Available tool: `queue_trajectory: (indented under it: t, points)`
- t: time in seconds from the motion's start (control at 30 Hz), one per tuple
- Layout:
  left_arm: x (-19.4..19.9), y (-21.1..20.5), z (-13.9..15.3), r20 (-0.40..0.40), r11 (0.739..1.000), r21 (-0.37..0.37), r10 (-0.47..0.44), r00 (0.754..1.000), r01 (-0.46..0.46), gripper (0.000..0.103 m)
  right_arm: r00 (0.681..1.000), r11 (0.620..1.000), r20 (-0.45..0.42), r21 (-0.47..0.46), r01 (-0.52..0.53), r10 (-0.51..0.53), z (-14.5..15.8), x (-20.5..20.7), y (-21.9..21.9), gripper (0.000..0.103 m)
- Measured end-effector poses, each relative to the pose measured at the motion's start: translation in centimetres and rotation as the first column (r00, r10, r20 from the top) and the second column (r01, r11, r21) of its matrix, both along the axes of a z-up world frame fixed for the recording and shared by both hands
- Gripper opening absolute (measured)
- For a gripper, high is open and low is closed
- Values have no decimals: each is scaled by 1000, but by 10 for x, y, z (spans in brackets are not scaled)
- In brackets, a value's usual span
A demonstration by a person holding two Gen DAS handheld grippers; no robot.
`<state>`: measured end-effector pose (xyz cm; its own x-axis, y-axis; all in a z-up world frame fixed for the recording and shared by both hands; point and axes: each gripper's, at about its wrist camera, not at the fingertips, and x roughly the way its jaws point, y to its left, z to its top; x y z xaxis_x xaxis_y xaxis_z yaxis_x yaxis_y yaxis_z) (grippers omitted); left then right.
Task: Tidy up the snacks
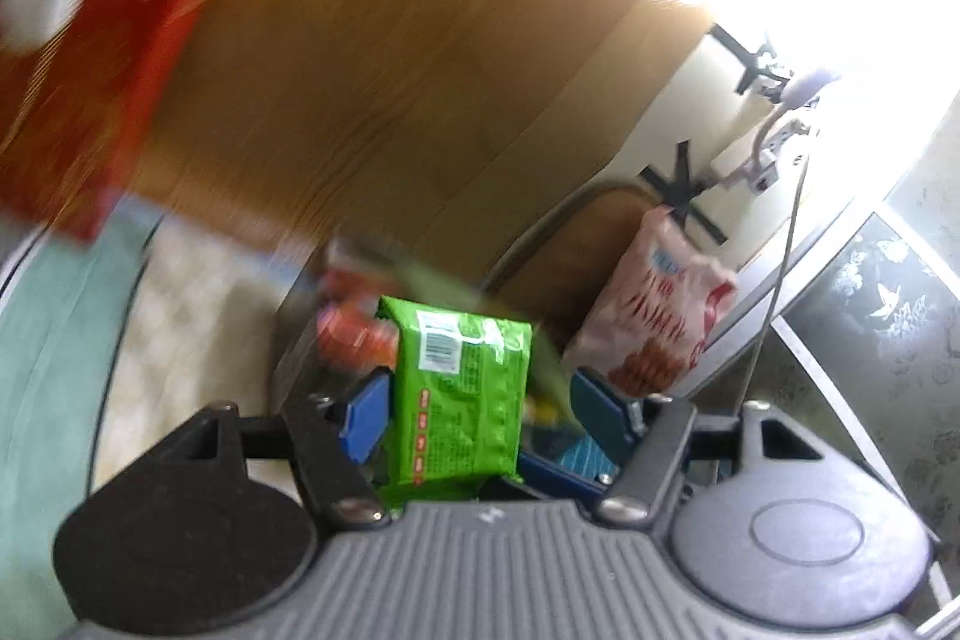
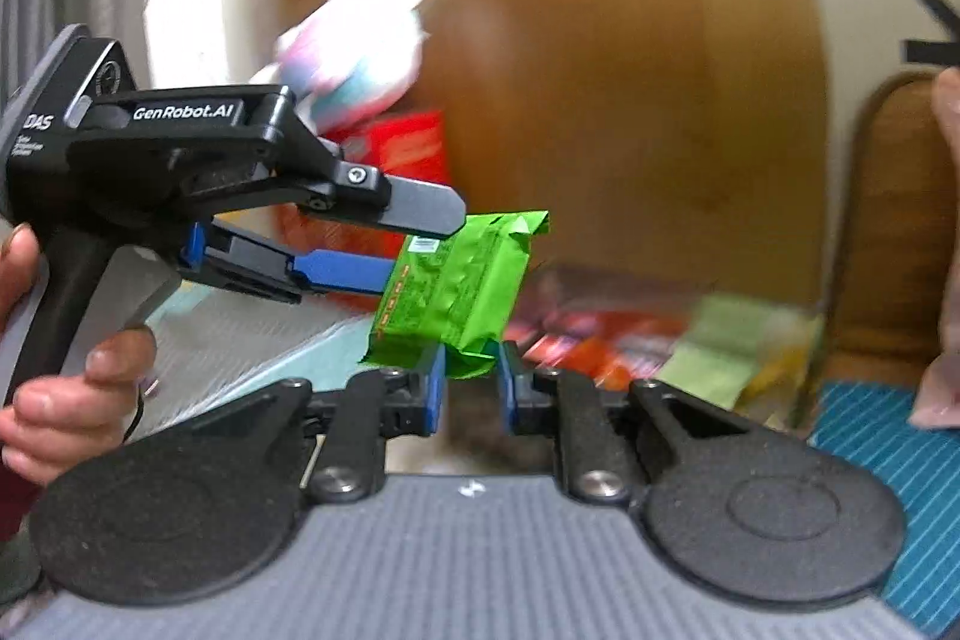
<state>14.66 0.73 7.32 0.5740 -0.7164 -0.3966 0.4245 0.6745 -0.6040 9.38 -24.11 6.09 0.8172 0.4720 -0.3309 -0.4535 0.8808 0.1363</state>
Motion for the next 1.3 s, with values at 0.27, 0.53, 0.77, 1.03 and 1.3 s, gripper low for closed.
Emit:
queue_trajectory:
  t: [0.27, 0.53, 0.77, 1.03, 1.3]
  points:
    - [59, -62, -3, 34, 990, 133, 37, 999, -41, 79, 979, 980, -95, 66, 188, -182, -11, 43, -26, 36]
    - [18, -18, -17, -7, 997, 63, 38, 999, -38, 79, 983, 974, -149, 183, 131, -104, -21, -26, -62, 48]
    - [-20, -20, -58, -144, 989, 106, -92, 985, 107, 79, 942, 994, -333, 113, -10, 48, -50, -82, -55, 50]
    - [-23, -29, -97, -335, 978, -39, -204, 920, 203, 79, 895, 944, -438, 323, 65, 89, -73, -76, -58, 49]
    - [-27, -50, -105, -374, 966, -87, -259, 890, 245, 52, 905, 941, -424, 321, 108, 41, -74, -65, -51, 5]
